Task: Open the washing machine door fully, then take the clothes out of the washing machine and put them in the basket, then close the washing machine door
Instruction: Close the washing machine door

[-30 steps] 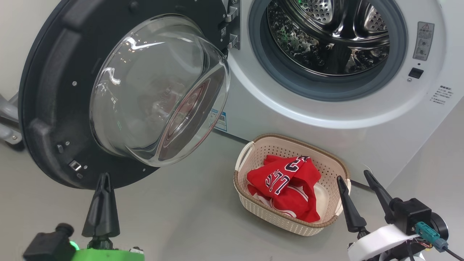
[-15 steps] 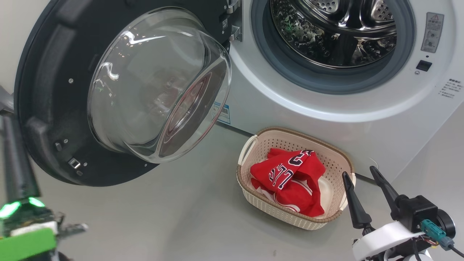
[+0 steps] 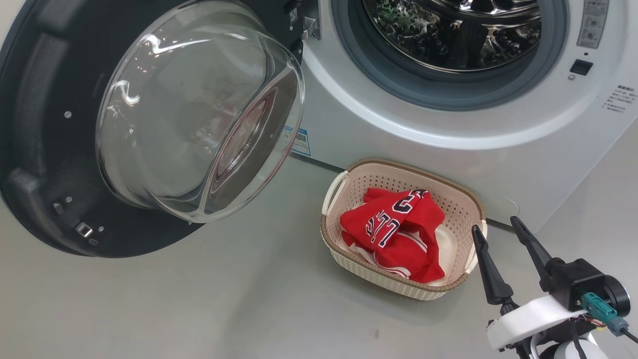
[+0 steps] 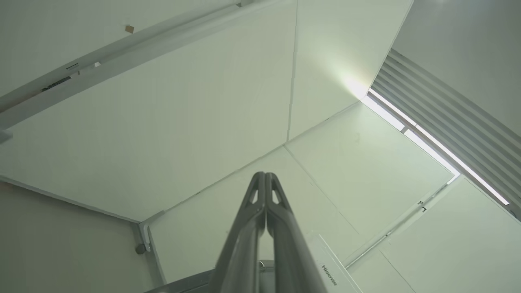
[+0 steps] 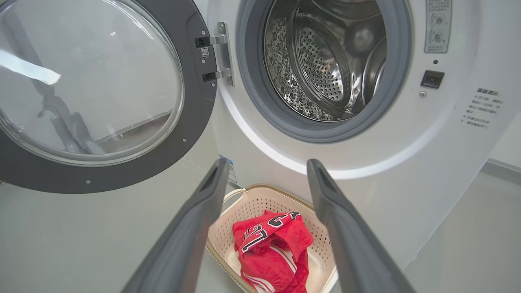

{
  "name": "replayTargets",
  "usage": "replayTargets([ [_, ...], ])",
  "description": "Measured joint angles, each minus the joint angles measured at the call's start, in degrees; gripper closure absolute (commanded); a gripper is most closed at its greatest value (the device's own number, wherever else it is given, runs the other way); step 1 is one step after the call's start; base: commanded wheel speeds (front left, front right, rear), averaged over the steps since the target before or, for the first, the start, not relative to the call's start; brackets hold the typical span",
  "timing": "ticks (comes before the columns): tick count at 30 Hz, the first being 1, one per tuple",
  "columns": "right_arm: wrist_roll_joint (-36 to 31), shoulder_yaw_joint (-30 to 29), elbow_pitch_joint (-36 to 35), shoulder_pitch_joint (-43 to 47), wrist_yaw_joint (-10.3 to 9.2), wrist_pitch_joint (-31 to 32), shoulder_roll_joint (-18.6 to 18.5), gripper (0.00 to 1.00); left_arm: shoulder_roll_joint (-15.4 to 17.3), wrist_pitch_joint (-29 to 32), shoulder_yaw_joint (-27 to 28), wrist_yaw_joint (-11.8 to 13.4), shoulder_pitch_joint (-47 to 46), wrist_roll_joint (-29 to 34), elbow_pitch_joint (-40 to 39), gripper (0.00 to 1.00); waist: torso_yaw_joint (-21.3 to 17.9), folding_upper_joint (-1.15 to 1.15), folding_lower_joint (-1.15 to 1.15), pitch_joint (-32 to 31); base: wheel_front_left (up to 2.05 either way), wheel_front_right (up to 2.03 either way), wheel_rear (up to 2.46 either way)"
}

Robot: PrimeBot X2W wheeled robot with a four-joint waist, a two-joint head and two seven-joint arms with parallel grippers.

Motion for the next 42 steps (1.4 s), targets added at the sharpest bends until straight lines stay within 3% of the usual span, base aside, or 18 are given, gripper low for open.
replayTargets([
  [4,0.0,0.0,-0.1,-0.1,0.05,0.4,-0.2,0.0,2.8,2.3,3.7,2.9,-3.0,-3.8,7.8,1.0,-0.8,0.0,0.0,0.6,0.0,0.0,0.0],
  [9,0.0,0.0,-0.2,-0.8,0.51,0.5,-0.3,0.0,6.2,6.1,4.9,3.5,-5.7,-7.3,16.4,1.0,-2.0,0.0,0.0,1.3,0.0,0.0,0.0],
  [17,0.0,0.0,-0.3,-1.4,0.58,0.9,-0.7,0.0,9.9,11.7,2.3,3.5,-7.7,-8.0,25.1,1.0,-3.5,0.0,0.0,2.2,0.0,0.0,0.0],
  [26,0.0,-0.4,-0.5,-1.5,0.56,0.9,-1.0,0.0,11.3,17.1,-2.5,3.5,-8.2,-8.0,30.5,1.0,-4.2,0.0,0.0,3.0,0.0,0.0,0.0],
  [42,0.0,-0.6,-0.5,-1.5,0.57,0.9,-1.2,0.0,12.3,23.4,-5.4,3.5,-8.8,-9.6,34.9,1.0,-3.9,0.0,0.0,3.6,0.0,0.0,0.0],
])
